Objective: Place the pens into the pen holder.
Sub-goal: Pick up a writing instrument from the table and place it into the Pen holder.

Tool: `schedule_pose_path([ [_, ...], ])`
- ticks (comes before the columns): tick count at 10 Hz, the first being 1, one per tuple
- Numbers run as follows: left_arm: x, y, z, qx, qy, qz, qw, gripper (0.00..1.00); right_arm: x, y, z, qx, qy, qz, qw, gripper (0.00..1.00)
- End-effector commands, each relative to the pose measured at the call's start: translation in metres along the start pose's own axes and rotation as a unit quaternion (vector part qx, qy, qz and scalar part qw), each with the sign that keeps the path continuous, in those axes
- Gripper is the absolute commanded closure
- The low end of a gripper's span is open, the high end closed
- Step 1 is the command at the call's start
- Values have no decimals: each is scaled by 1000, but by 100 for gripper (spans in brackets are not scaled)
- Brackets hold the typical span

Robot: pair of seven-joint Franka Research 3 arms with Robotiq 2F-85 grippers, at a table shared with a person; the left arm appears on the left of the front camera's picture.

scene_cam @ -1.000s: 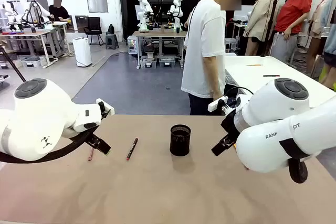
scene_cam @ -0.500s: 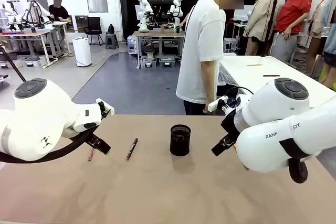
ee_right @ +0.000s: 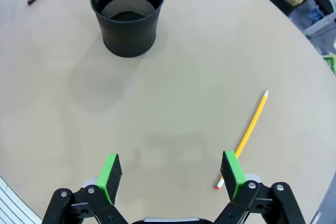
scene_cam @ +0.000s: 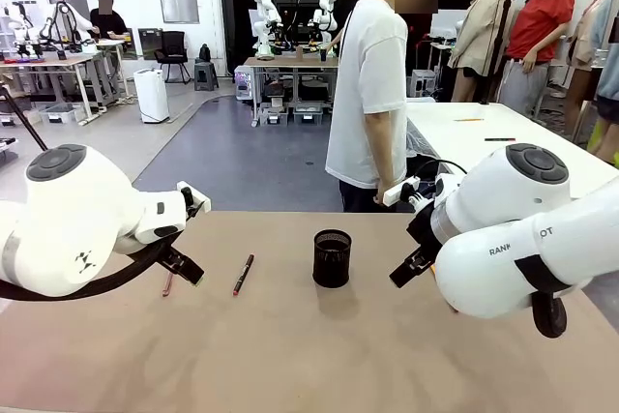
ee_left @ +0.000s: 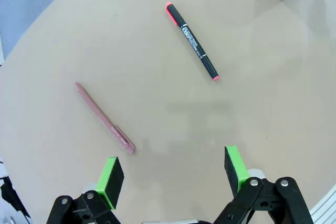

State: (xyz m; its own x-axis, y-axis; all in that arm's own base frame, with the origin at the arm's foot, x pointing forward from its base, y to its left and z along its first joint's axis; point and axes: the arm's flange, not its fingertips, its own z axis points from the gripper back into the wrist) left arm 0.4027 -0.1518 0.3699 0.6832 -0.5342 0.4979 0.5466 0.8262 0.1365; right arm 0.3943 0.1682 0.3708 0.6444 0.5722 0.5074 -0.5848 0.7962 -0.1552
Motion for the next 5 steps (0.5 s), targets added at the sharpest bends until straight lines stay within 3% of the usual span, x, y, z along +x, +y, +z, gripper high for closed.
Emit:
schedule_pose_path([
  [1,0,0,0,0,0,0,1000,0,0,0,0,0,0,0,1000,0],
  [5,0,0,0,0,0,0,1000,0,0,0,0,0,0,0,1000,0],
])
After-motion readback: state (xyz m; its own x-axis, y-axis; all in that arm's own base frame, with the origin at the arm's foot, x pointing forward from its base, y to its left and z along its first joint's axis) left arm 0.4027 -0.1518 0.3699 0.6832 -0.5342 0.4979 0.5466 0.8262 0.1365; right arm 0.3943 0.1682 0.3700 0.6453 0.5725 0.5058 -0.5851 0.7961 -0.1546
